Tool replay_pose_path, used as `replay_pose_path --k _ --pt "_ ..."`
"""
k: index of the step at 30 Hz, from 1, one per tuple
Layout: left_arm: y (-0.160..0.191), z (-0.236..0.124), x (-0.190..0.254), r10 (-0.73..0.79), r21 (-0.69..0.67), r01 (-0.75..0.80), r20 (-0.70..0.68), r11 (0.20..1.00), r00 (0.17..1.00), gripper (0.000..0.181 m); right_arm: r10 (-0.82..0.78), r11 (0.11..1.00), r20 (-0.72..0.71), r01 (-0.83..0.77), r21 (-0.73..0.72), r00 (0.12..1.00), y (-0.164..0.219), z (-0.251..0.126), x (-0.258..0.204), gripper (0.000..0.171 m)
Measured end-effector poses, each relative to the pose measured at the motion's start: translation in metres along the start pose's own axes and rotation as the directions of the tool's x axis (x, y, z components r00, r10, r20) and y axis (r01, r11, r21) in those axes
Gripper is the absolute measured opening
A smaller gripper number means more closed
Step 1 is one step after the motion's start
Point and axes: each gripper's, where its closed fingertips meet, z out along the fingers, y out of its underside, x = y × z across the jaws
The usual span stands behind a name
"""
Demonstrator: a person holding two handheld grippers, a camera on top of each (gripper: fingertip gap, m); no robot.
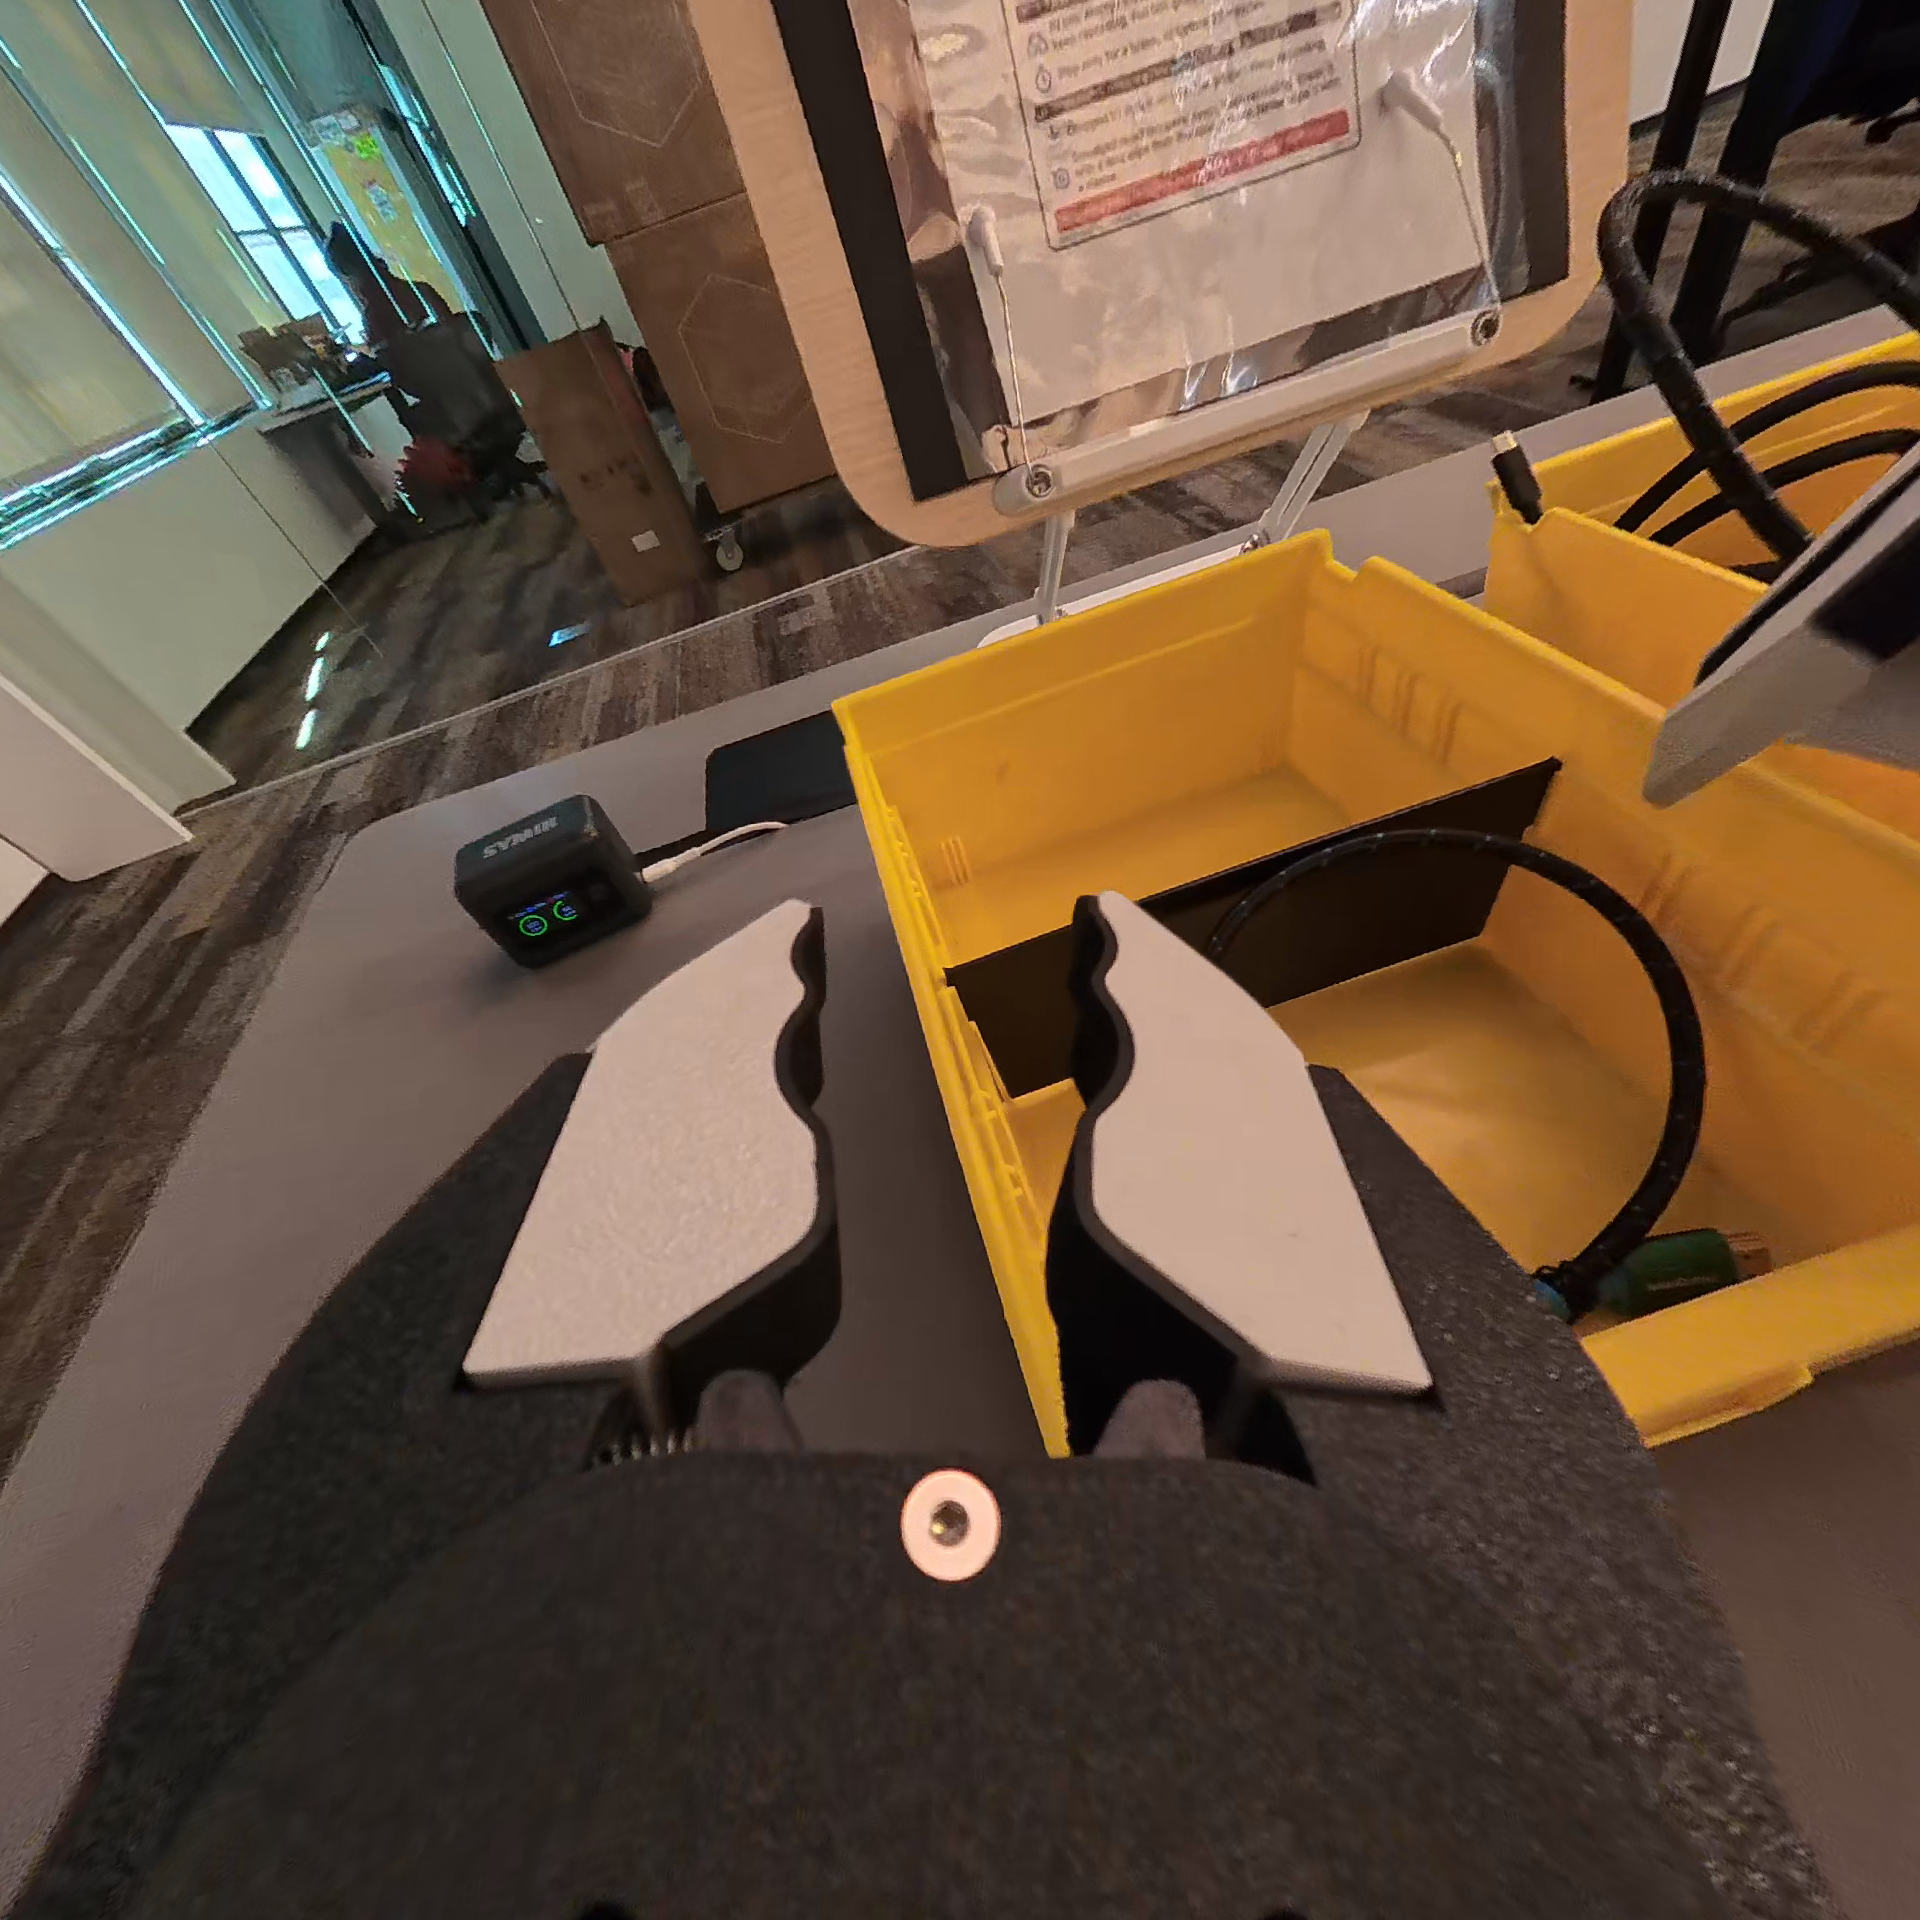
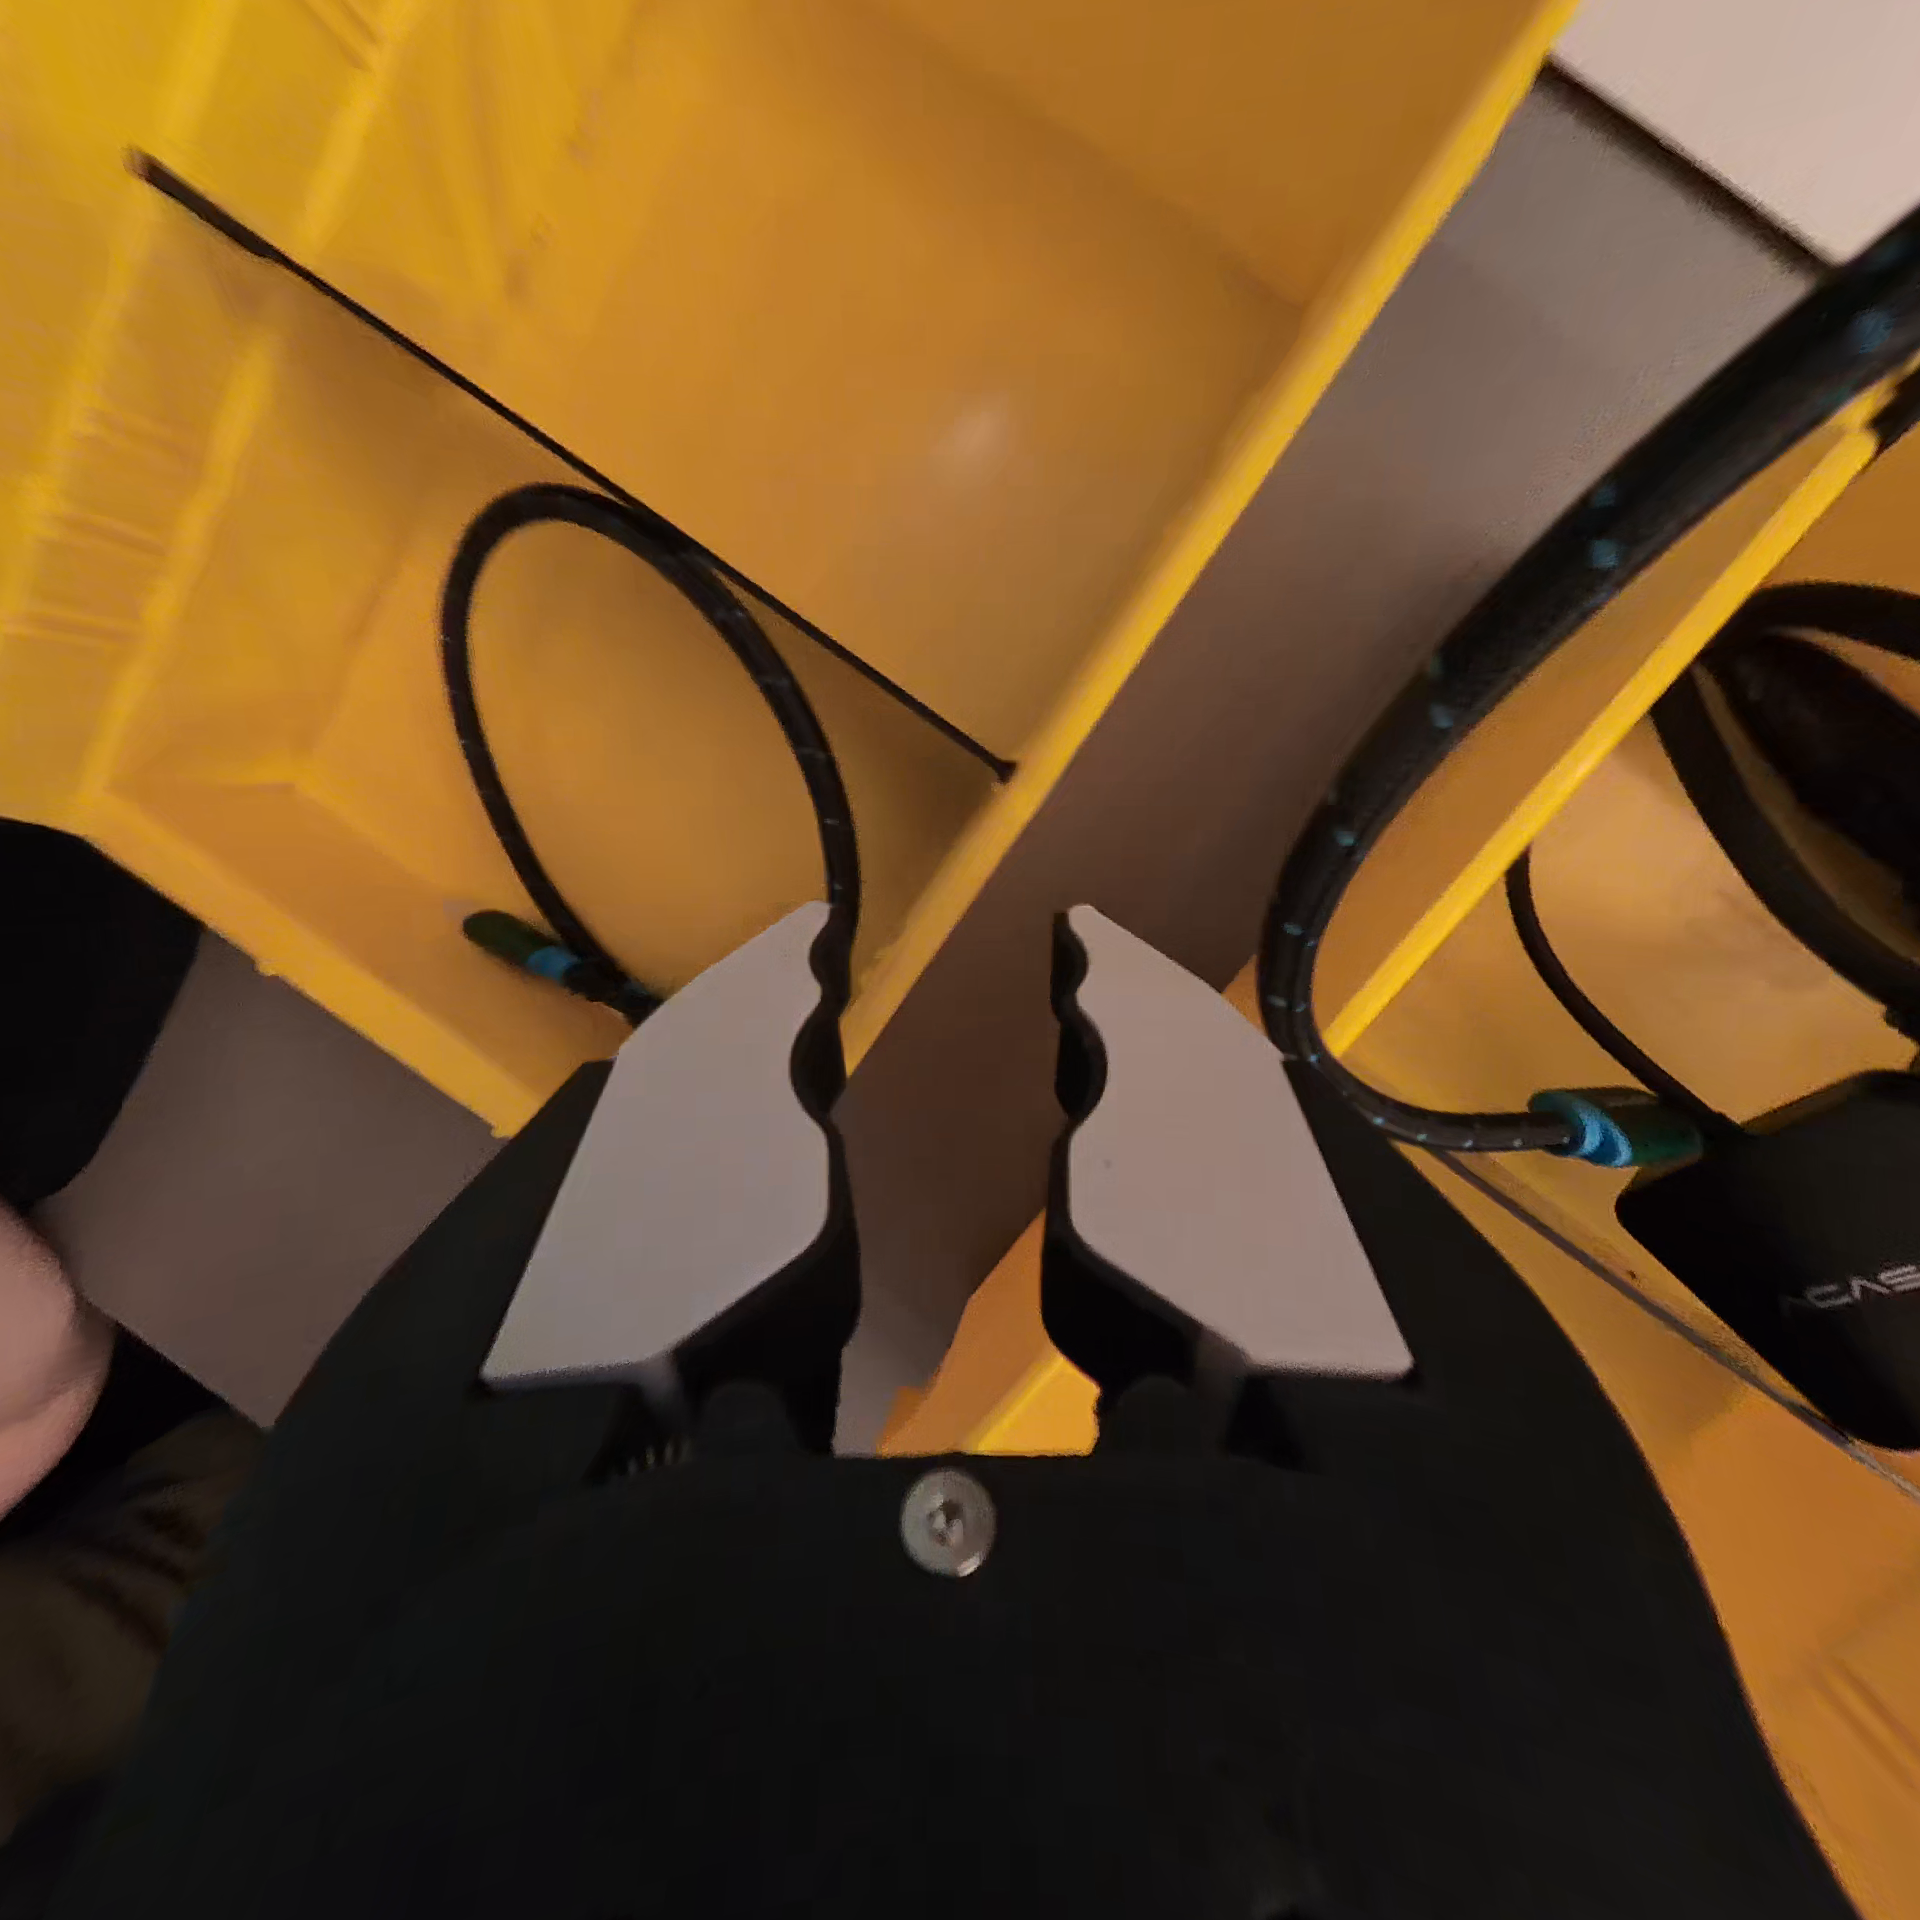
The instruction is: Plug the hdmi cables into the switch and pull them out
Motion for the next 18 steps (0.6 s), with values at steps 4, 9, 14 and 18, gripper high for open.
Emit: replay_pose_path --k 4,9,14,18 --pt "-0.004 -0.004 0.002 0.009 0.019 -0.009 -0.007 1.0 1.0 0.043 0.126 0.992 0.041 -0.125 -0.024 0.991 -0.004 0.013 -0.007 0.028" --pt "-0.005 -0.004 0.007 0.013 0.021 -0.012 -0.03 1.0 0.999 0.043 0.196 0.978 -0.042 -0.198 -0.06 0.98 -0.006 0.03 0.0 0.02" --pt "-0.008 -0.006 0.014 0.026 0.032 -0.024 -0.052 0.999 0.998 0.042 0.196 0.968 -0.134 -0.214 -0.132 0.971 0.0 0.045 0.006 0.012" --pt "-0.009 -0.007 0.016 0.047 0.037 -0.045 -0.05 0.998 0.998 0.041 0.222 0.961 -0.118 -0.238 -0.144 0.968 -0.006 0.052 0.004 0.007"
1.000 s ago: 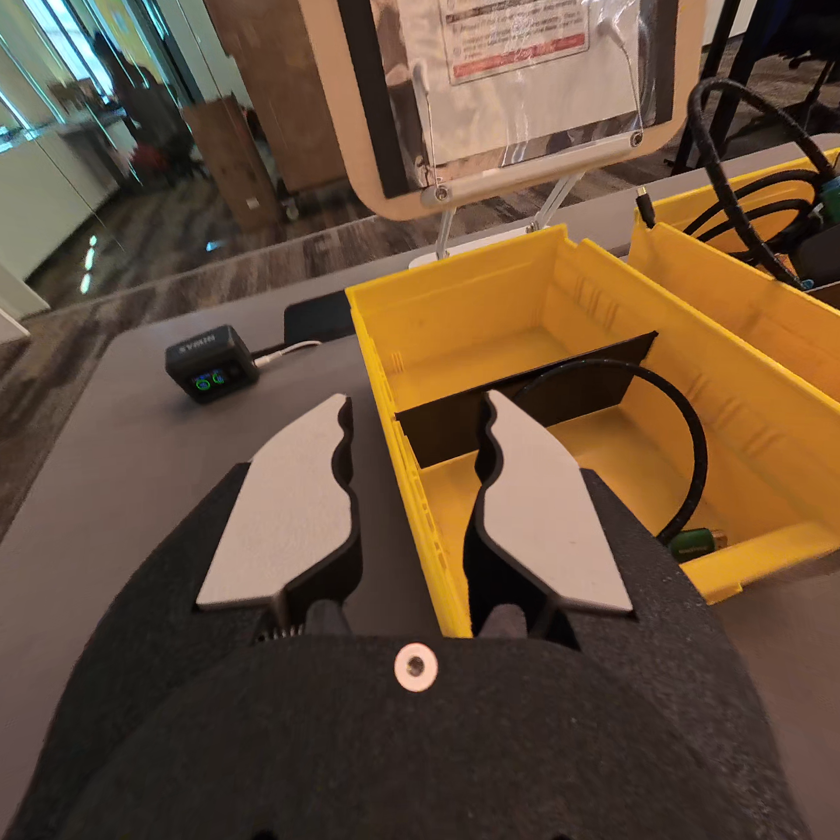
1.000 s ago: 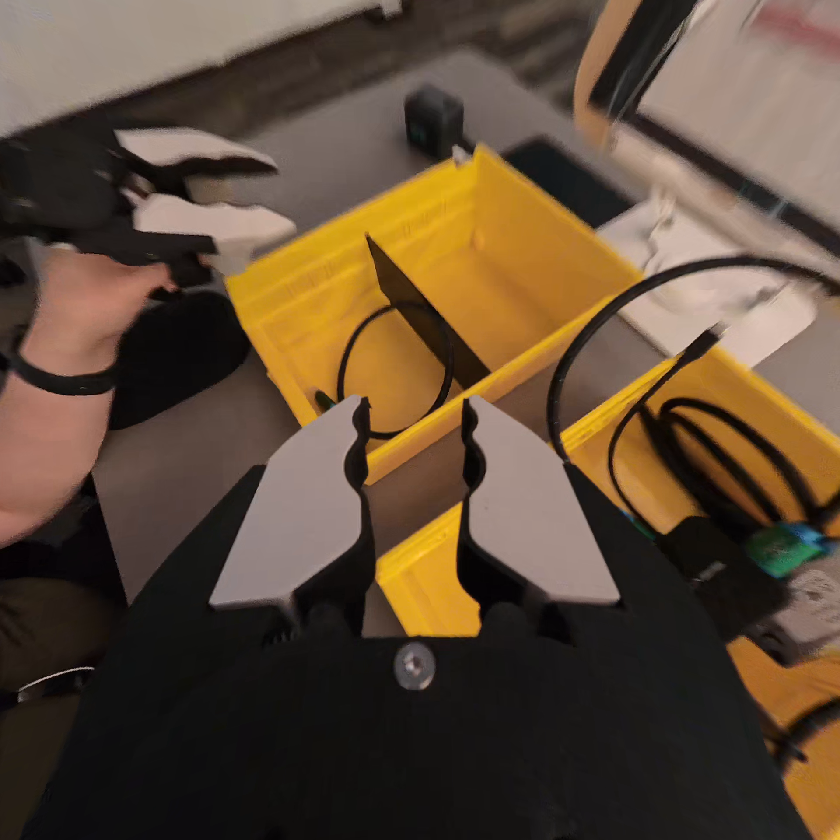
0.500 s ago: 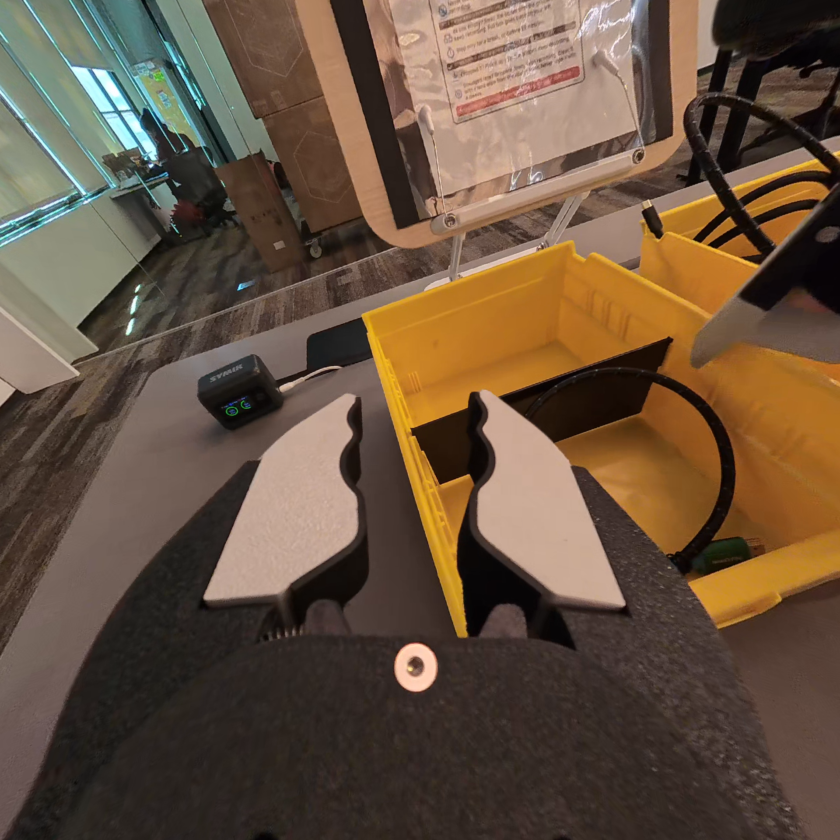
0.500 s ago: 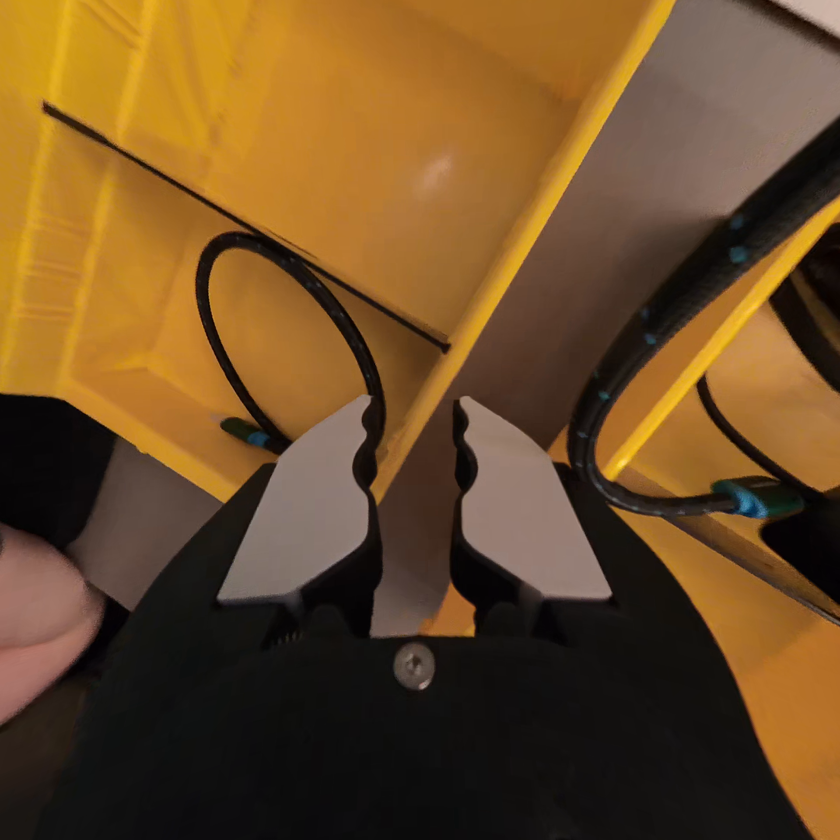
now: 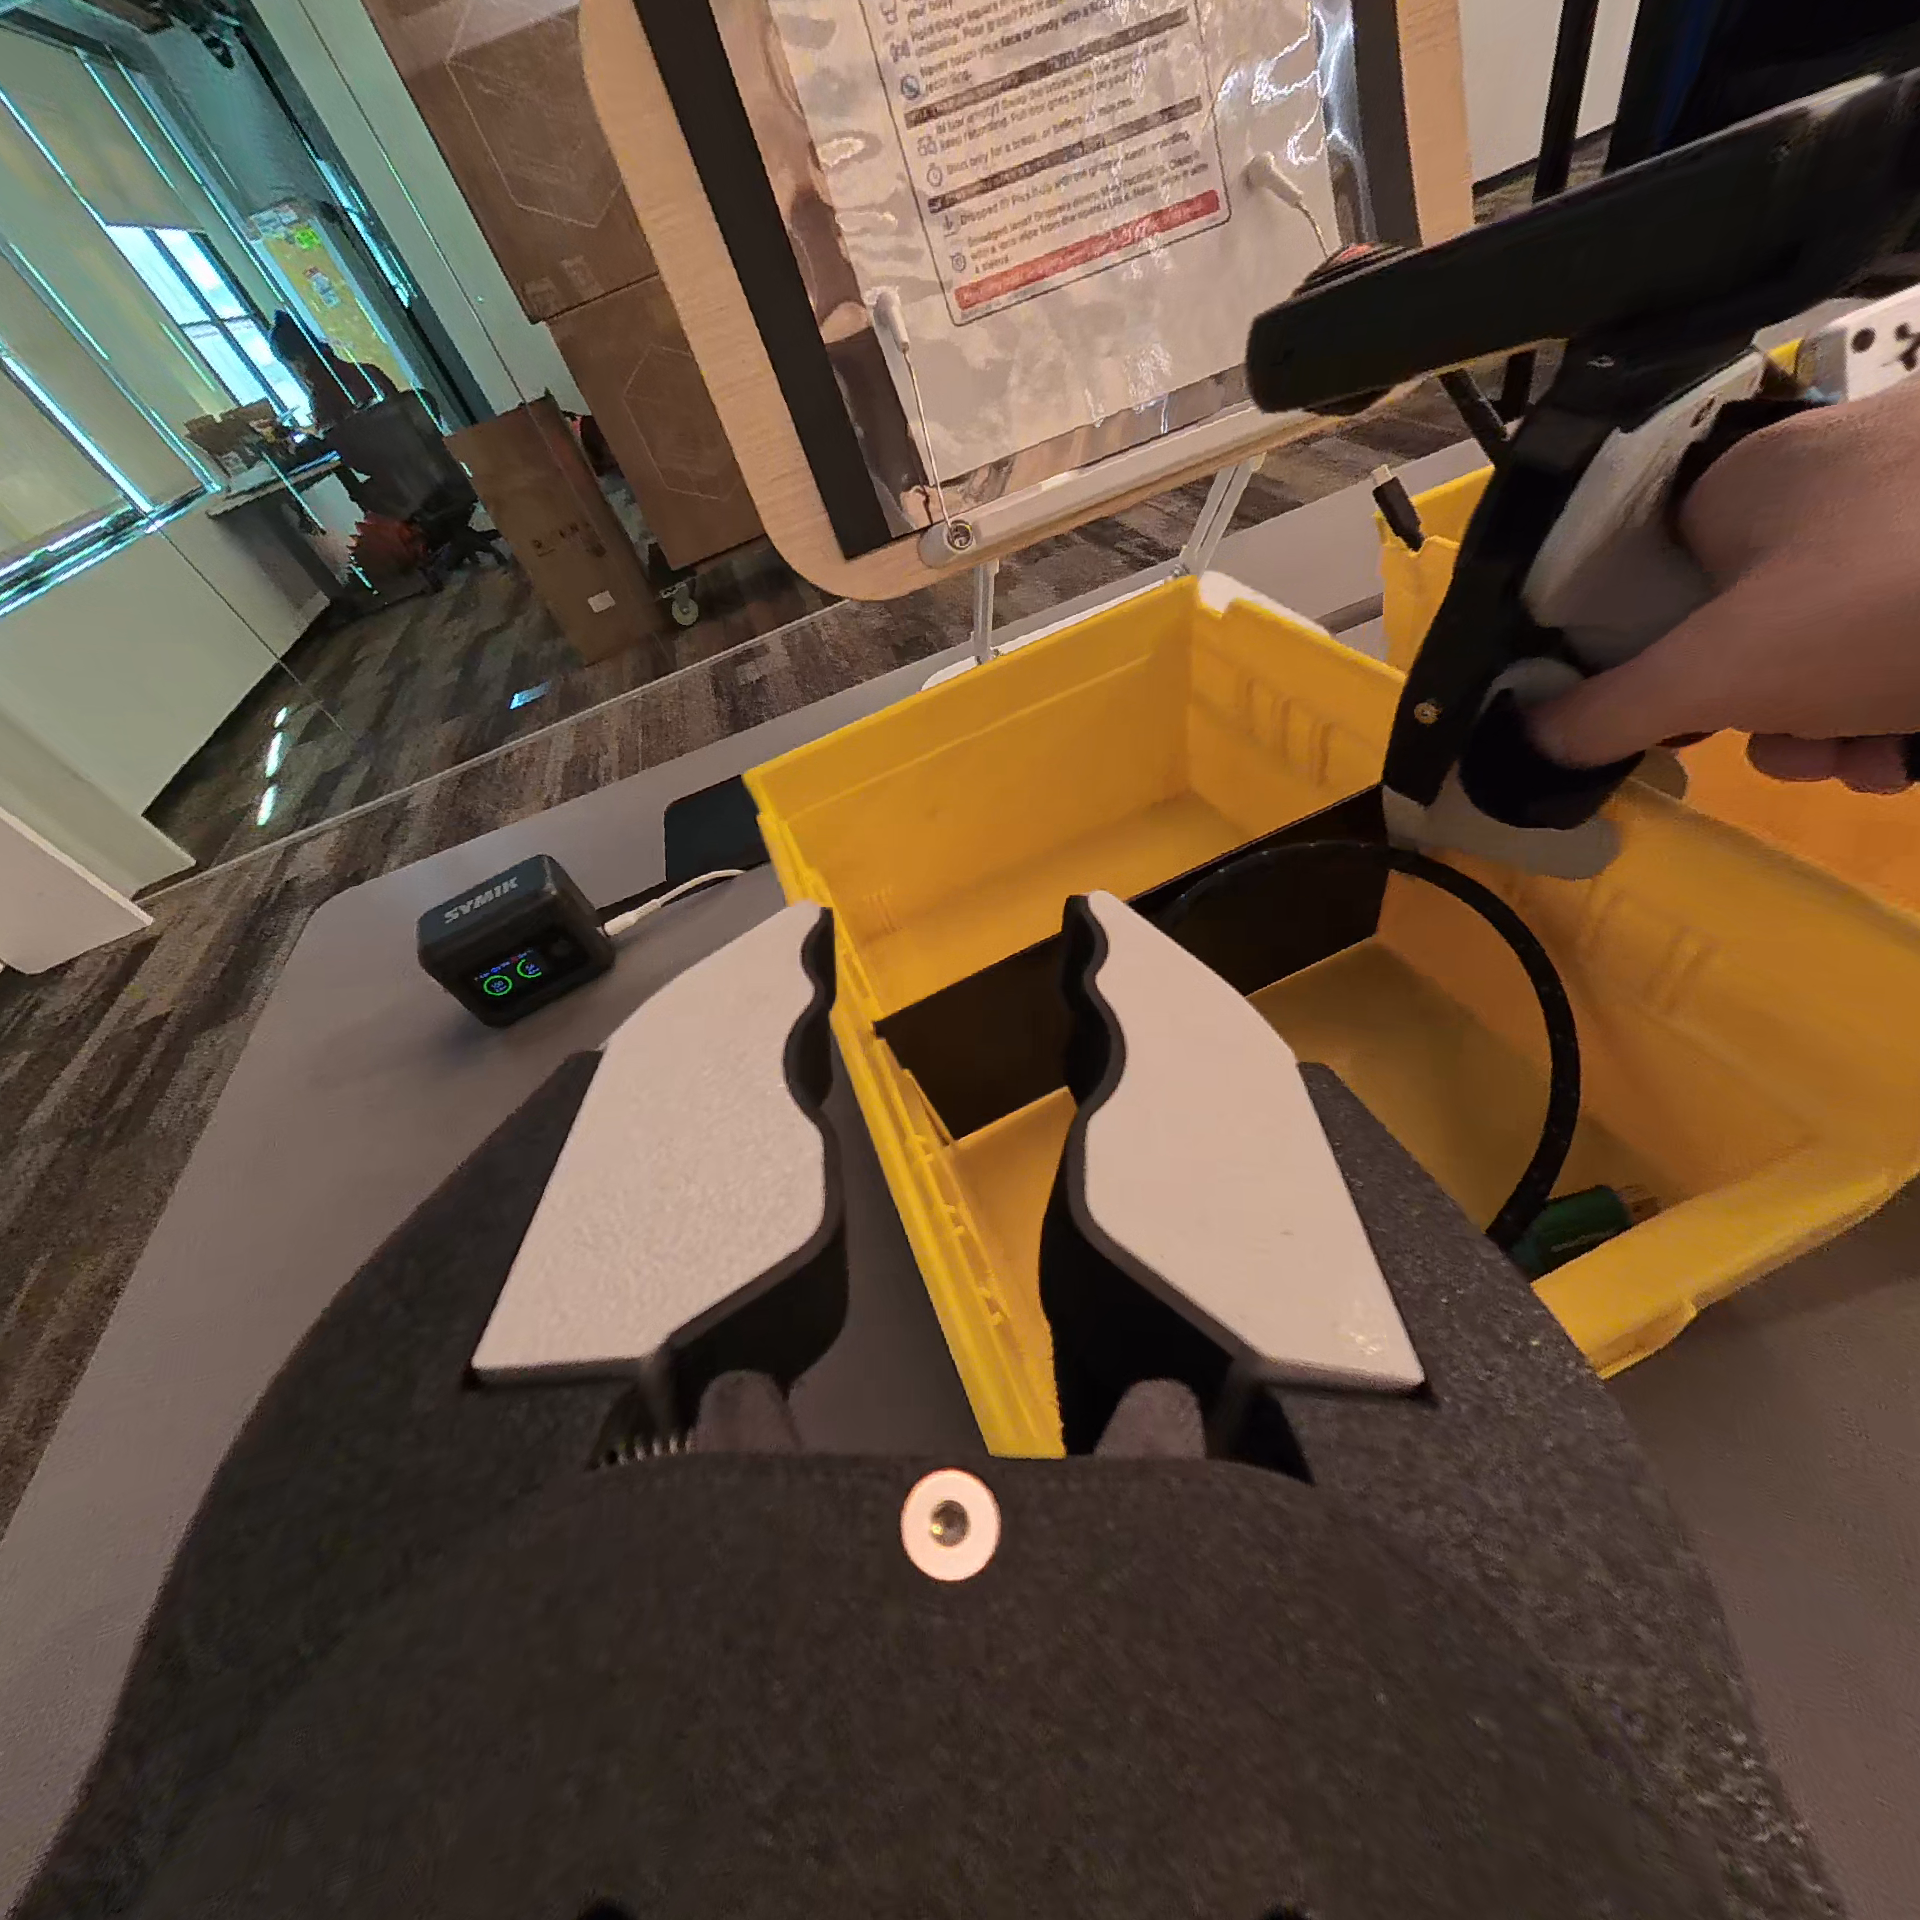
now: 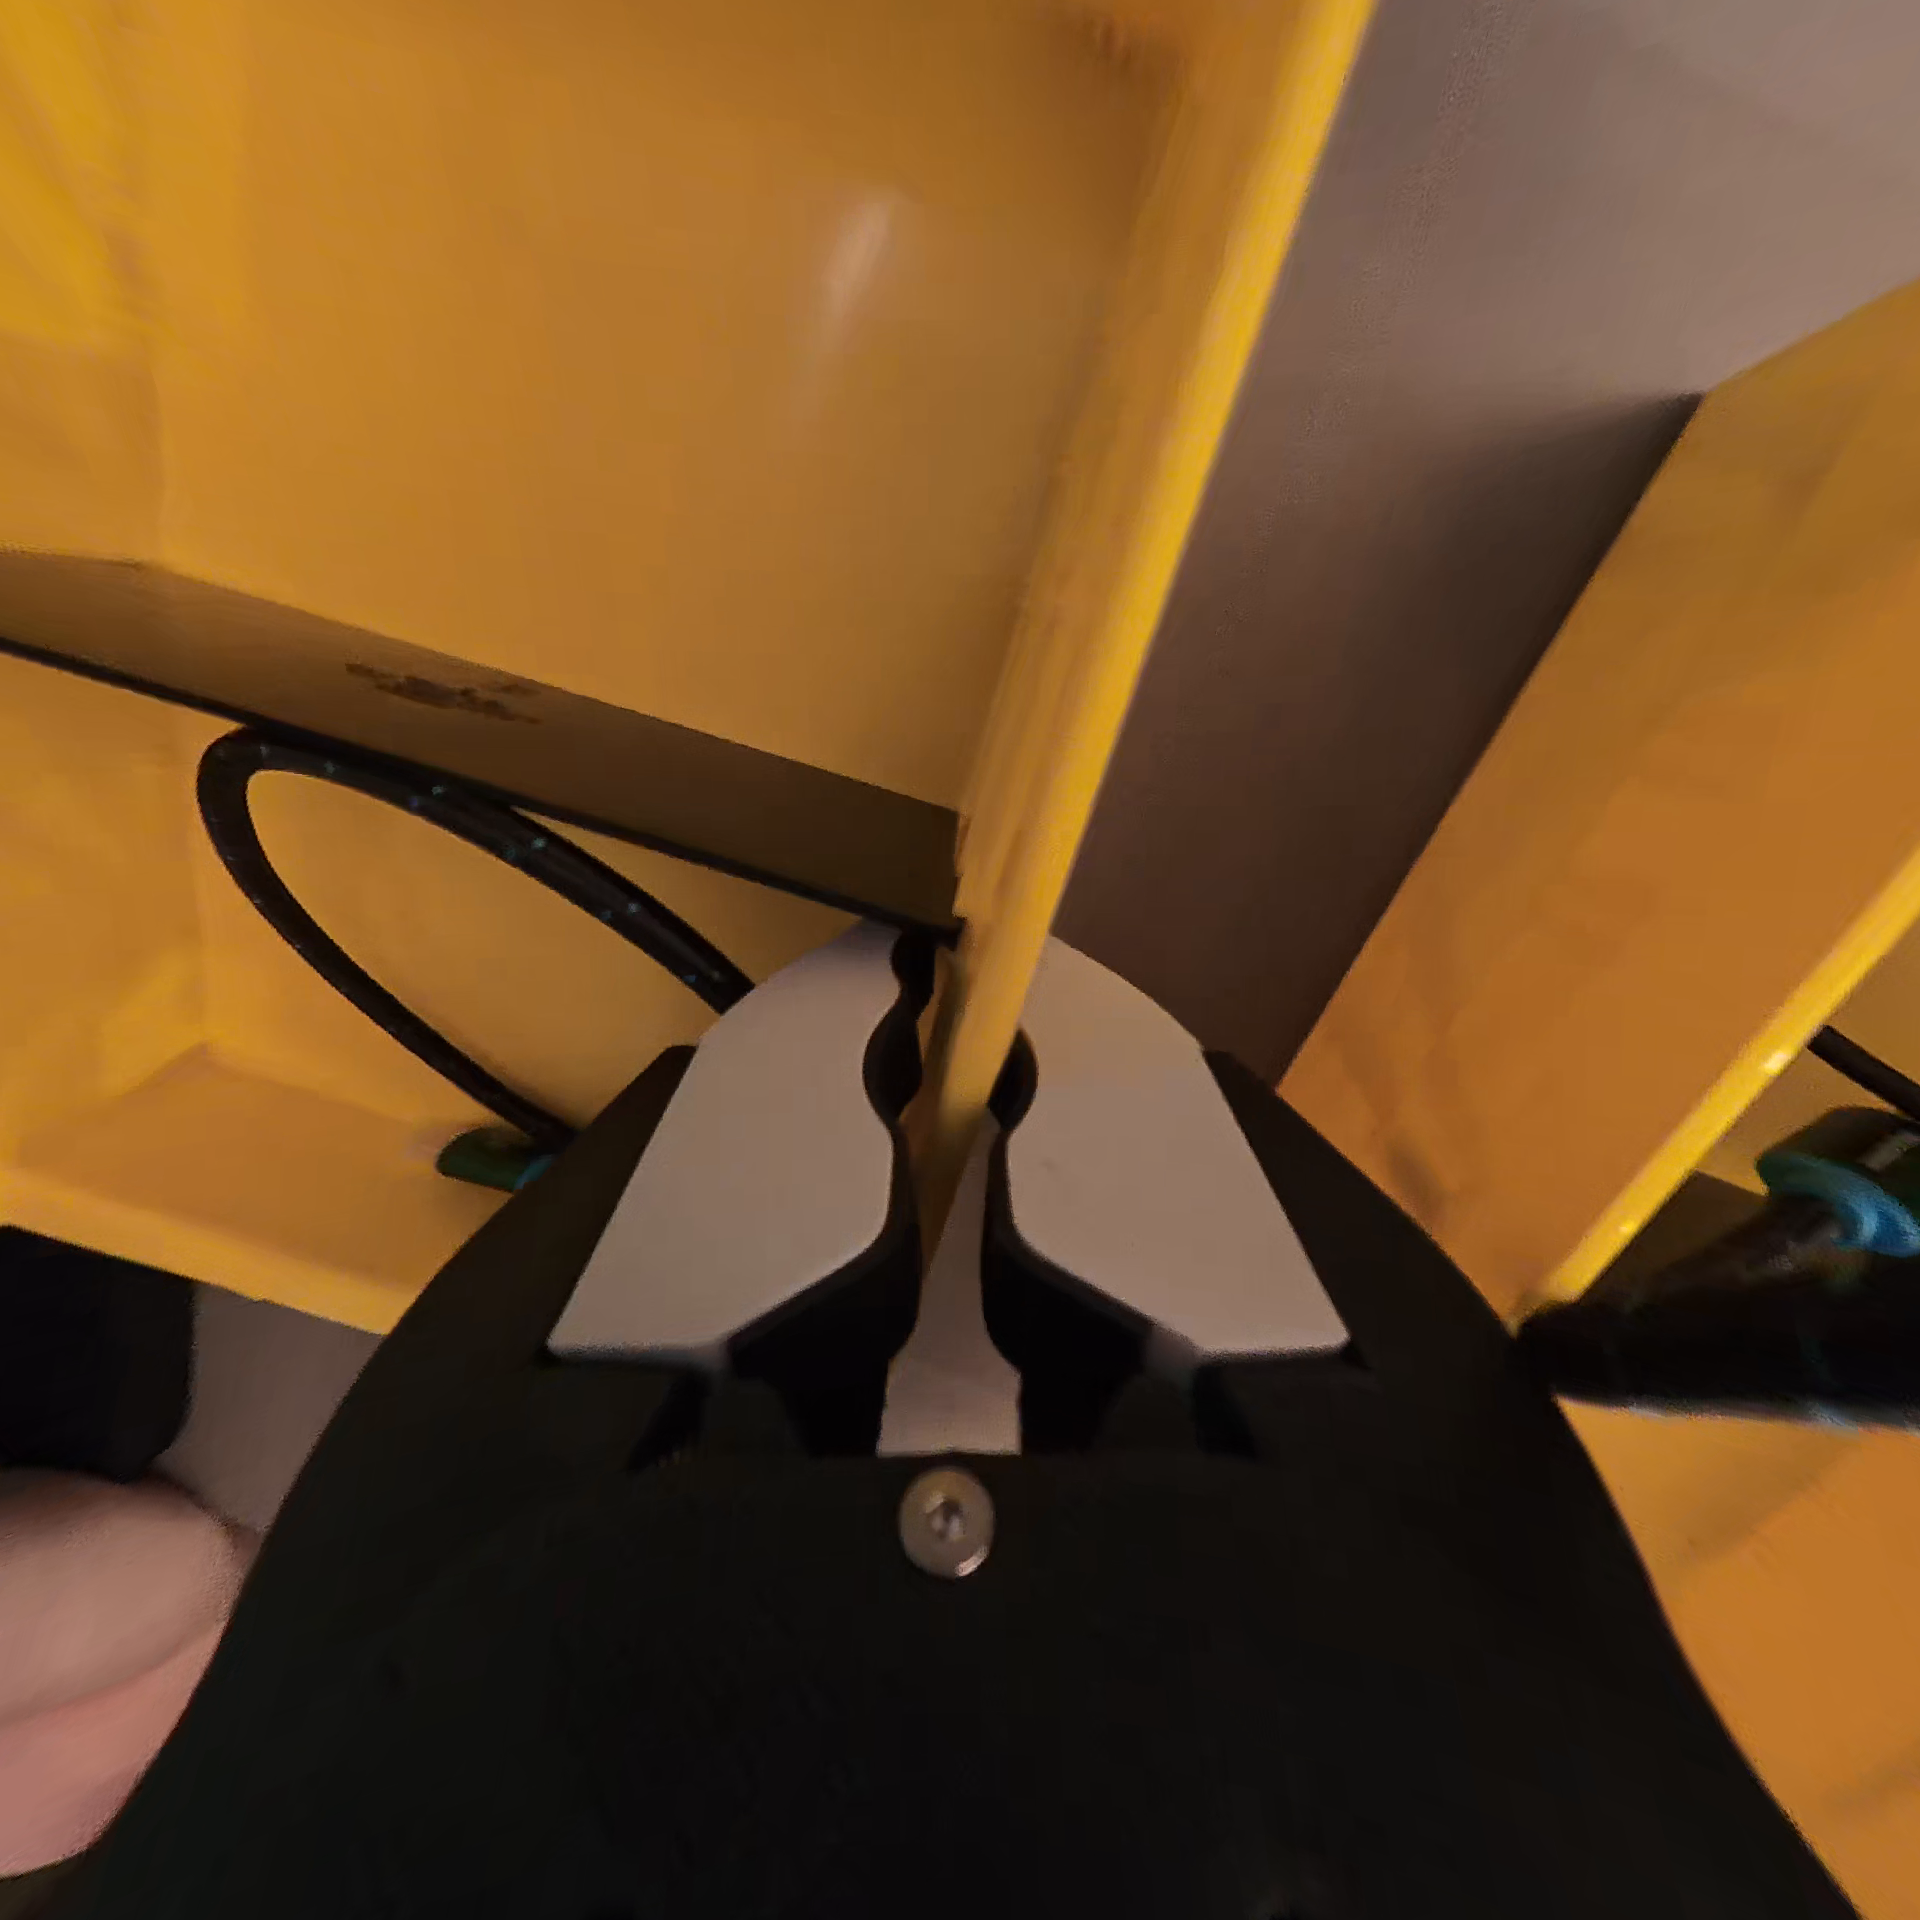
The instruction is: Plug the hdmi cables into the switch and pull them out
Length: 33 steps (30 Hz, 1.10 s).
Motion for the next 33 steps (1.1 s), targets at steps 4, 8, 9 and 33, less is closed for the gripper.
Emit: replay_pose_path --k 4,8,9,33 --pt "-0.007 -0.006 -0.009 -0.075 0.053 0.073 0.025 0.996 0.997 0.044 0.024 0.999 0.056 -0.022 -0.035 0.998 -0.001 -0.001 -0.012 0.006" --pt "-0.027 -0.033 -0.041 -0.463 0.245 0.471 -0.092 0.848 0.882 0.033 -0.039 0.995 0.041 0.043 -0.085 0.998 0.0 -0.013 -0.024 0.006" --pt "-0.032 -0.043 -0.054 -0.537 0.304 0.552 -0.141 0.776 0.832 0.033 -0.058 0.993 0.041 0.062 -0.104 0.997 0.001 -0.018 -0.028 0.007" --pt "-0.027 -0.032 -0.015 -0.674 0.02 0.775 -0.481 0.631 0.561 0.047 0.161 0.987 0.057 -0.161 -0.006 0.985 0.102 -0.327 0.199 0.006"
